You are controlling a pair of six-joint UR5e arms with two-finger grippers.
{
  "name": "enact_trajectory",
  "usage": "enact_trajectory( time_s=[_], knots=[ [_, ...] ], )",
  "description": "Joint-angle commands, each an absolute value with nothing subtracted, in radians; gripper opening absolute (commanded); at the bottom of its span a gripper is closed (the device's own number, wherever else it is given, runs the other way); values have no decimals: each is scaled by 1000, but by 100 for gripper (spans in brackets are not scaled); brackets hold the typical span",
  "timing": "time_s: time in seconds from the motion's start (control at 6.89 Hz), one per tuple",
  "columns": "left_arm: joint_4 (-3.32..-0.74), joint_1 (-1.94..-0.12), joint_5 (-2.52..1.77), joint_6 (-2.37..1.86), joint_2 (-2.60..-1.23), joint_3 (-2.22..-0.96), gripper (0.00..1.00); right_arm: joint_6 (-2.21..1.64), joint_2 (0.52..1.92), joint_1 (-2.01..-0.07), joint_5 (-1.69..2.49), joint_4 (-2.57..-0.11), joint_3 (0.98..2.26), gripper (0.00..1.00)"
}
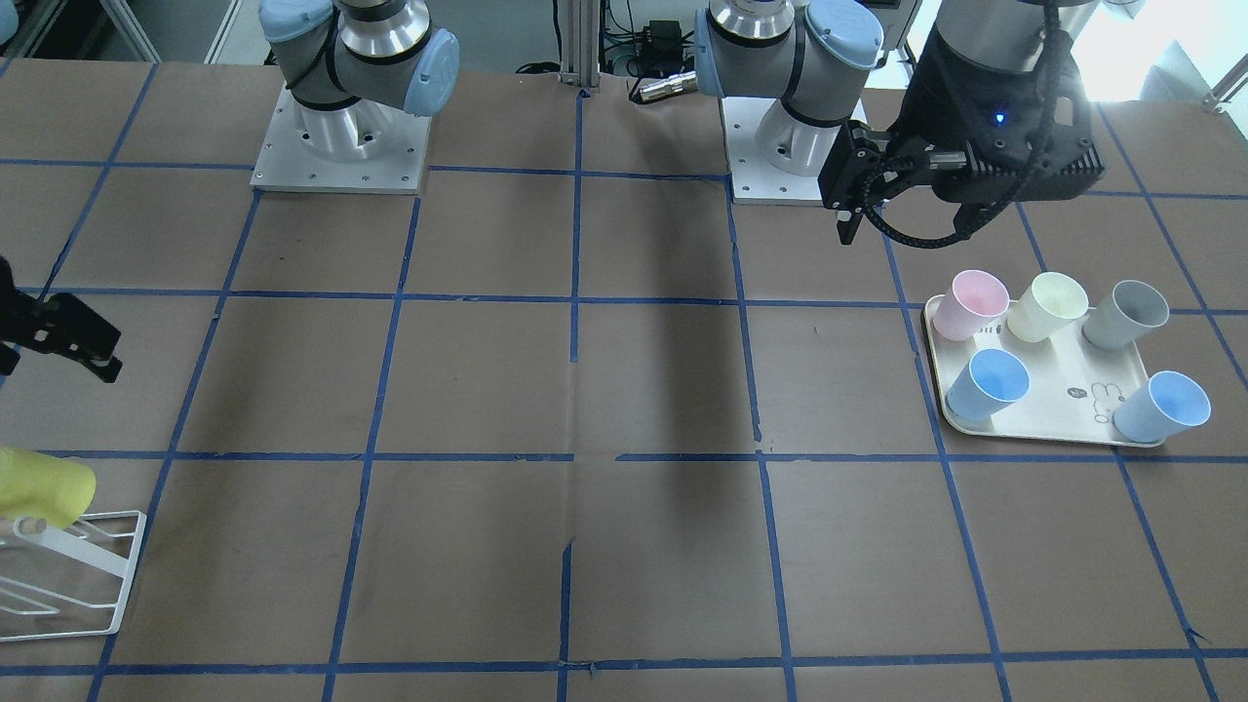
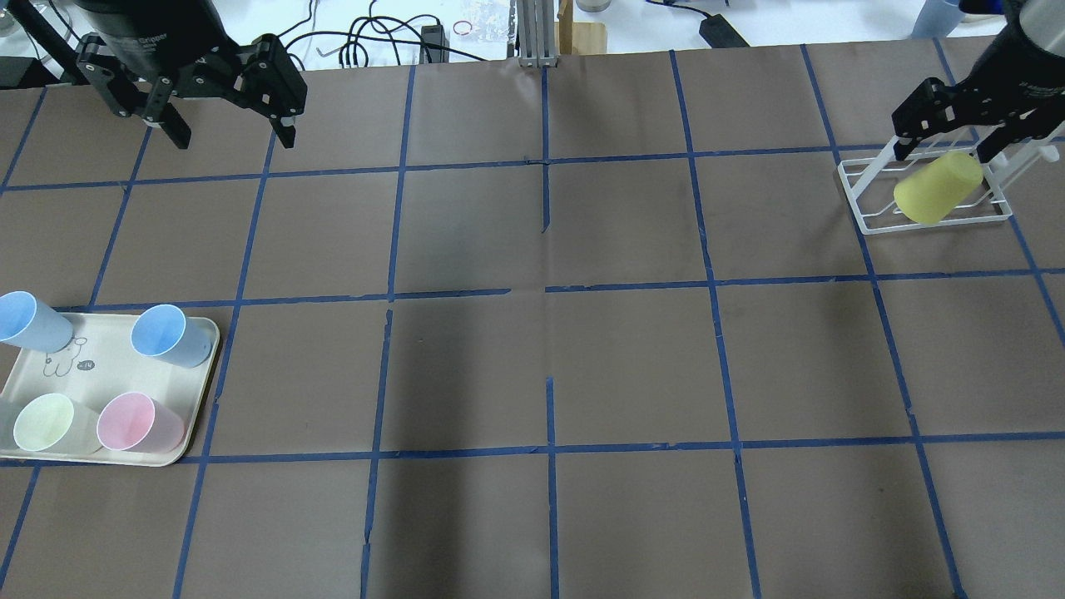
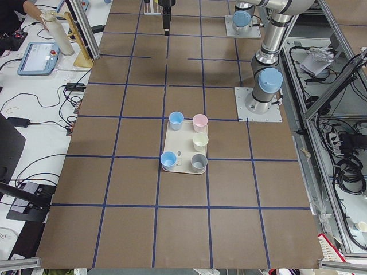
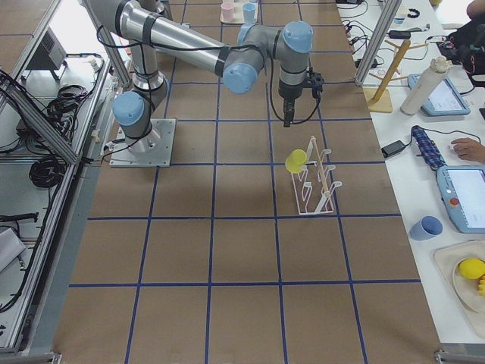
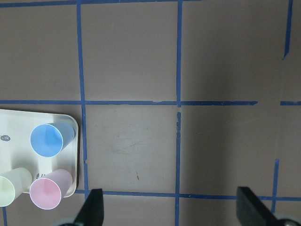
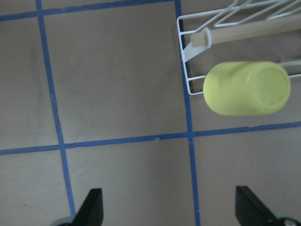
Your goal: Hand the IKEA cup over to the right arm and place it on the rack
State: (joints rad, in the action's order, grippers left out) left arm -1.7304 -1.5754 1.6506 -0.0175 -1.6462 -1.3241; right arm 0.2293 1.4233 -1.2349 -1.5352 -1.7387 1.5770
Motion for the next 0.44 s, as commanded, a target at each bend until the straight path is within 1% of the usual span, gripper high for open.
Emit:
enact_trajectory(
  time_s=[0.0, 0.29],
  knots=[
    [-1730, -1575, 1651, -20, -1646, -1327, 100, 21, 1475, -1368, -1529, -1643, 1575, 100],
    [-1730, -1575, 1651, -20, -1646, -1327, 100, -139, 1543, -1486, -1529, -1586, 1575, 100]
  ],
)
